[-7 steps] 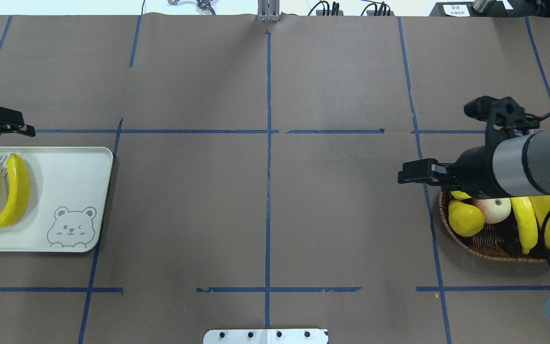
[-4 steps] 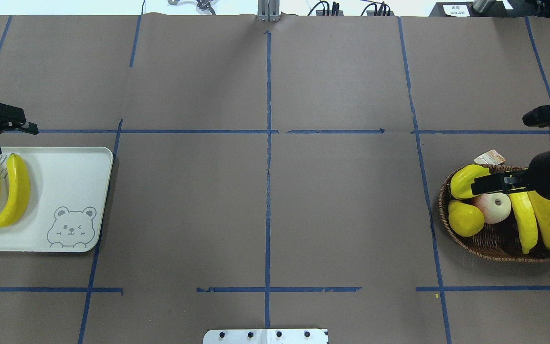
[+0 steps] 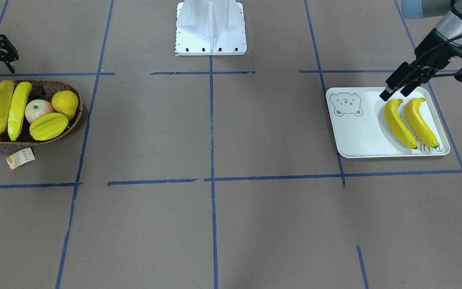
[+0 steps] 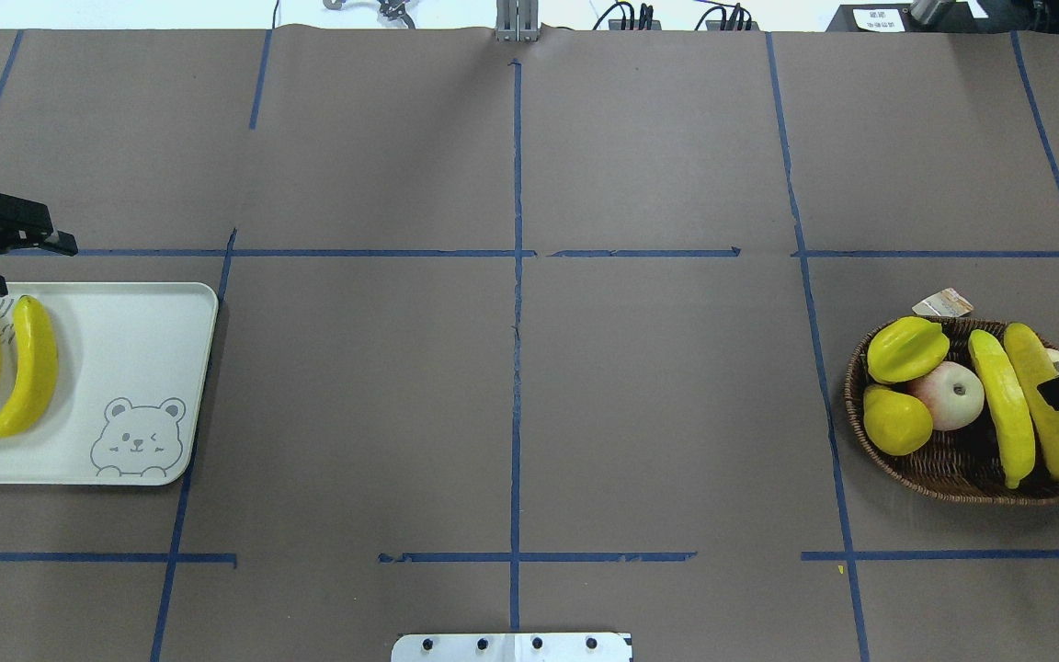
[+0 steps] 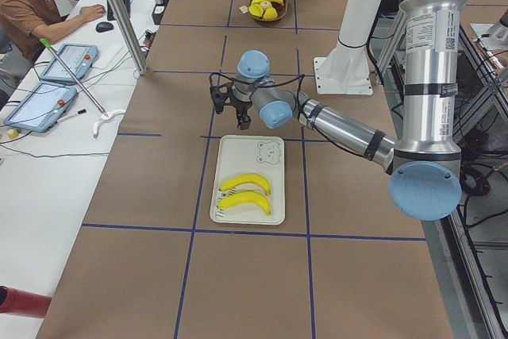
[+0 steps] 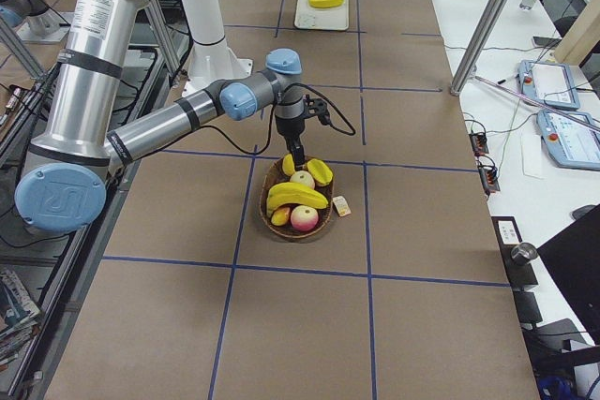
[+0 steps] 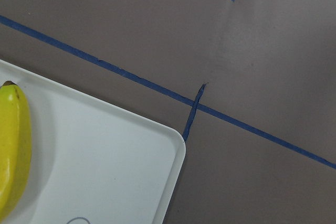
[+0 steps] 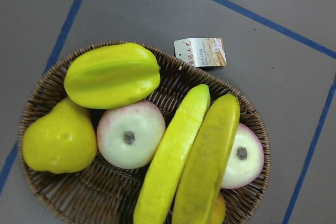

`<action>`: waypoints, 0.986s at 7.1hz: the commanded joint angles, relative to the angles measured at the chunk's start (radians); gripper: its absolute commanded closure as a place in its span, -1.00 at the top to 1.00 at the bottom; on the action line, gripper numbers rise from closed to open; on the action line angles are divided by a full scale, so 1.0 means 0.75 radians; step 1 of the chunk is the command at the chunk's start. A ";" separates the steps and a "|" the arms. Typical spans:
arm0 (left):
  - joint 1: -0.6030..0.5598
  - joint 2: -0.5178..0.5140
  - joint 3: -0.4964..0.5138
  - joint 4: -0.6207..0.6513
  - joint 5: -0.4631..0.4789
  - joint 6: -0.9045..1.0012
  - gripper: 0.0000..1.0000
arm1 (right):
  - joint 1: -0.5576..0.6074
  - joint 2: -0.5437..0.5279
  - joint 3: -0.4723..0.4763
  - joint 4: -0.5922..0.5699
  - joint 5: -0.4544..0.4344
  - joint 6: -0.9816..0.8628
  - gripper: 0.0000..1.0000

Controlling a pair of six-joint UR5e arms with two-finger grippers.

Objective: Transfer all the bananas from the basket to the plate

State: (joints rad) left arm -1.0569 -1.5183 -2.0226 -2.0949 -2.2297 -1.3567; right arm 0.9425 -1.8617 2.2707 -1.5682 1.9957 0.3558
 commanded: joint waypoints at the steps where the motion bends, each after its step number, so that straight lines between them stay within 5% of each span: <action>1: 0.002 -0.021 -0.003 -0.003 -0.001 -0.060 1.00 | -0.037 -0.007 -0.082 -0.005 -0.004 -0.053 1.00; 7: 0.006 -0.033 -0.003 -0.001 0.001 -0.069 1.00 | -0.154 0.005 -0.262 -0.001 -0.004 -0.069 0.99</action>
State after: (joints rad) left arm -1.0524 -1.5405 -2.0249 -2.0954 -2.2294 -1.4048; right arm 0.8312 -1.8653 2.1065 -1.5750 1.9945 0.3112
